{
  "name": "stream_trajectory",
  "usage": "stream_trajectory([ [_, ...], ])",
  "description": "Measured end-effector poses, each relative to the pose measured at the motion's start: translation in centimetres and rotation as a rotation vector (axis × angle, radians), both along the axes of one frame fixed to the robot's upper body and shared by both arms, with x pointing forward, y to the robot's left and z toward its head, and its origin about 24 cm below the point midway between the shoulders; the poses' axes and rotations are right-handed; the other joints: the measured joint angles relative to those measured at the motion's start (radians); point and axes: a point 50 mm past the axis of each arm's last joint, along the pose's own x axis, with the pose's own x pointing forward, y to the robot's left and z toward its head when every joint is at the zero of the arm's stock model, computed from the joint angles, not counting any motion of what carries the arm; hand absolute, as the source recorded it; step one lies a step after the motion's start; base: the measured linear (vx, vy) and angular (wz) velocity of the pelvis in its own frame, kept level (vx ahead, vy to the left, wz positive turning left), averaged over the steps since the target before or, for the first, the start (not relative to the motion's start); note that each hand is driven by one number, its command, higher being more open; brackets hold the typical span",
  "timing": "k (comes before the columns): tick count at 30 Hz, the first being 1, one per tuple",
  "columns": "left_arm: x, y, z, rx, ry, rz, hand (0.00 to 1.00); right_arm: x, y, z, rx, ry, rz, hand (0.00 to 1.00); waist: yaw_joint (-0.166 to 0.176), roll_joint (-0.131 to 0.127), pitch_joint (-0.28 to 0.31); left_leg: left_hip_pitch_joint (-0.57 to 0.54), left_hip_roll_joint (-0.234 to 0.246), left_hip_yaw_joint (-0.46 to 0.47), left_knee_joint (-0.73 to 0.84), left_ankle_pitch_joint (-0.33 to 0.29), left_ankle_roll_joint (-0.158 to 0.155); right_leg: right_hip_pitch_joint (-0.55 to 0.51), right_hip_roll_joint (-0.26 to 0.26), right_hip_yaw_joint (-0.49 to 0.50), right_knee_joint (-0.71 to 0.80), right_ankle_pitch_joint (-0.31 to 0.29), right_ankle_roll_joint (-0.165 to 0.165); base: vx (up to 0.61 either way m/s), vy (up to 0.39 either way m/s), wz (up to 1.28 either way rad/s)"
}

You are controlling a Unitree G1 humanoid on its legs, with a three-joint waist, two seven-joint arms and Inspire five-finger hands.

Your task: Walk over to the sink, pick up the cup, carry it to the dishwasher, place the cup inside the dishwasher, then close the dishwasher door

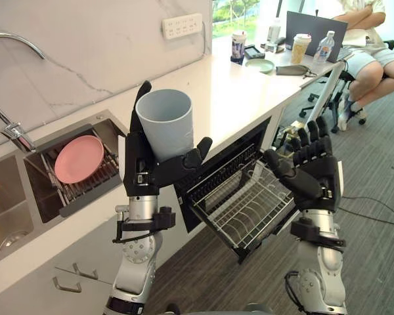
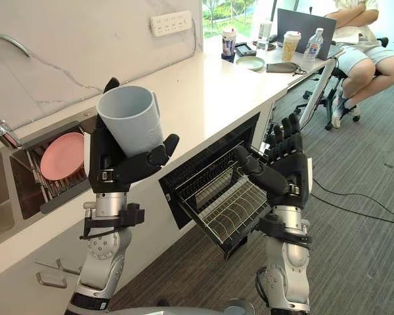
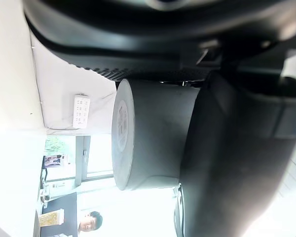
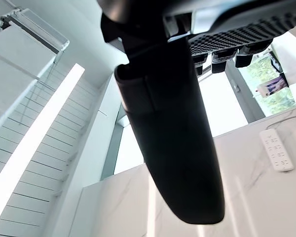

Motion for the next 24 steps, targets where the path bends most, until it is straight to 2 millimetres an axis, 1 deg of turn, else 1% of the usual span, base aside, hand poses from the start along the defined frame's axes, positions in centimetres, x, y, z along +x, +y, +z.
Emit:
stream_trajectory([
  [3, 0.6, 0.0, -0.9, 0.026, 0.035, 0.048, 0.00, 0.2, 0.4, 0.2, 0.035, -0.035, 0.137, 1.00, -0.002, 0.001, -0.001, 0.002, -0.001, 0.003, -0.003, 0.001, 0.001, 0.002, 0.000, 0.003, -0.006, 0.005, 0.001, -0.03, 0.013, -0.04],
  [4, 0.8, 0.1, -1.4, 0.036, 0.056, 0.087, 0.00, 0.5, 0.9, 0.2, 0.047, -0.034, 0.225, 1.00, -0.004, 0.001, -0.001, 0.002, -0.001, 0.002, -0.005, 0.003, 0.001, 0.002, 0.000, 0.003, -0.008, 0.006, 0.000, -0.03, 0.004, 0.01],
  [7, 1.2, 0.1, -2.2, 0.088, 0.071, 0.157, 0.00, 0.8, 2.0, 0.2, 0.058, -0.030, 0.377, 1.00, -0.003, 0.001, -0.001, 0.001, -0.001, -0.004, -0.005, 0.009, 0.000, 0.006, 0.000, -0.003, -0.009, 0.008, 0.000, -0.02, 0.000, 0.05],
  [9, 1.3, 0.0, -2.3, 0.123, 0.064, 0.184, 0.00, 0.9, 2.6, 0.1, 0.066, -0.029, 0.438, 1.00, -0.001, 0.001, -0.001, 0.001, -0.002, -0.009, -0.005, 0.013, -0.001, 0.009, 0.000, -0.009, -0.009, 0.008, 0.000, -0.01, -0.003, 0.10],
  [11, 1.8, -0.3, -2.4, 0.193, 0.047, 0.217, 0.00, 1.0, 3.3, -0.1, 0.058, -0.028, 0.503, 1.00, 0.000, 0.001, -0.001, 0.001, -0.002, -0.023, -0.006, 0.019, -0.001, 0.020, -0.001, -0.023, -0.012, 0.008, 0.000, -0.02, -0.003, 0.16],
  [14, 2.3, -0.5, -2.4, 0.237, 0.036, 0.247, 0.00, 1.6, 3.8, -0.1, 0.054, -0.037, 0.543, 1.00, 0.000, 0.001, -0.001, -0.003, -0.002, -0.039, -0.007, 0.026, 0.001, 0.023, -0.001, -0.032, -0.013, 0.010, -0.001, -0.04, 0.002, 0.11],
  [17, 2.6, -0.6, -2.4, 0.258, 0.036, 0.259, 0.00, 1.9, 4.0, -0.1, 0.044, -0.035, 0.566, 1.00, 0.000, 0.001, -0.002, -0.010, -0.001, -0.046, -0.007, 0.032, 0.001, 0.024, -0.001, -0.044, -0.015, 0.012, -0.003, -0.04, 0.005, 0.12],
  [24, 3.1, -0.5, -3.6, 0.283, 0.103, 0.269, 0.00, 2.4, 5.4, -0.7, 0.034, 0.030, 0.624, 1.00, 0.002, 0.001, -0.011, -0.027, -0.002, -0.060, -0.007, 0.047, 0.003, 0.026, 0.002, -0.056, -0.041, 0.034, -0.004, -0.03, 0.009, 0.05],
])
